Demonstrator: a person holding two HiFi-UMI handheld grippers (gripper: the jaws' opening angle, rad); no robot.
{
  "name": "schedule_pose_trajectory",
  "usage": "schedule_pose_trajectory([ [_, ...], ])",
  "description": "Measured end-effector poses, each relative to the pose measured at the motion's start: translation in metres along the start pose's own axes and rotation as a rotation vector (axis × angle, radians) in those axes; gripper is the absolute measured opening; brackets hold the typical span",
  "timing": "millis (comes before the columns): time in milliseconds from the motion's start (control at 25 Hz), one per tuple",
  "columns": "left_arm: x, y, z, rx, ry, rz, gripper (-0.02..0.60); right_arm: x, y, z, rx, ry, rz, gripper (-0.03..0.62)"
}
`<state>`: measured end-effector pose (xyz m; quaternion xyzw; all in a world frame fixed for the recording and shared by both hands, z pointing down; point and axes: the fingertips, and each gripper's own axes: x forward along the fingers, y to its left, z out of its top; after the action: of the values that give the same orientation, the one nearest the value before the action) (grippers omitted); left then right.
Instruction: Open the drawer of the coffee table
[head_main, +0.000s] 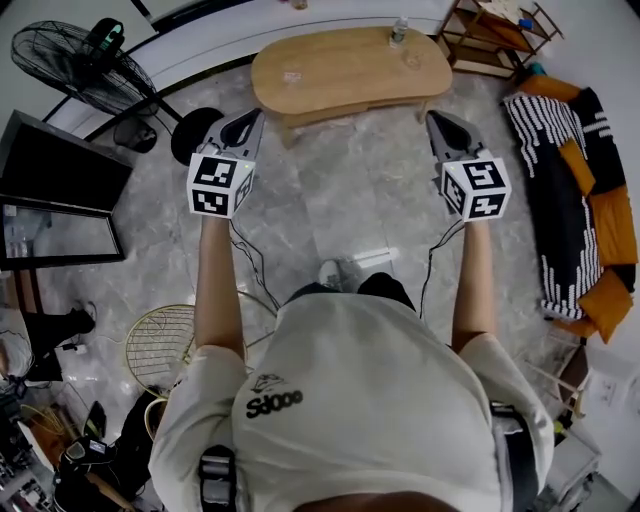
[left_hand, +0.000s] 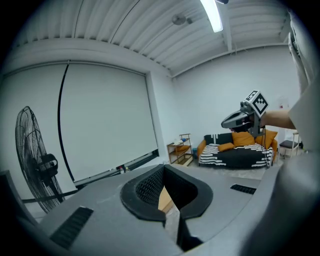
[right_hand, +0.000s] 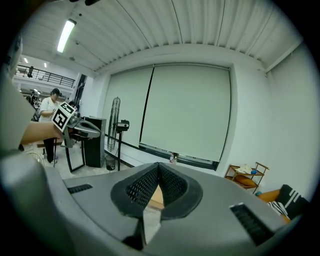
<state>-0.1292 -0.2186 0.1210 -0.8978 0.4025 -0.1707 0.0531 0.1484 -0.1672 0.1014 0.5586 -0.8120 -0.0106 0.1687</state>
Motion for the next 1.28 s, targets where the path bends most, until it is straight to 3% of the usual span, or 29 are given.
schedule_pose_trajectory([
  [440,0.05,0.019,-0.019,-0.024,0.054,0.025,0.018,0.058,-0.038,-0.021,-0.021,0.037,0.016,0.006],
  [880,0.161,0.07,-0.028,-0.077,0.086,0.097,0.018,0.182,-0.119,-0.027,-0.018,0.002,0.082,0.006],
  [1080,0.21,0.1,-0.048,-0.12,0.072,0.15,0.018,0.238,-0.149,-0.055,-0.004,0.02,0.12,0.006],
  [1280,0.247,0.111,-0.104,-0.117,0.108,0.173,0.018,0.282,-0.159,-0.111,0.018,0.05,0.126,0.008],
])
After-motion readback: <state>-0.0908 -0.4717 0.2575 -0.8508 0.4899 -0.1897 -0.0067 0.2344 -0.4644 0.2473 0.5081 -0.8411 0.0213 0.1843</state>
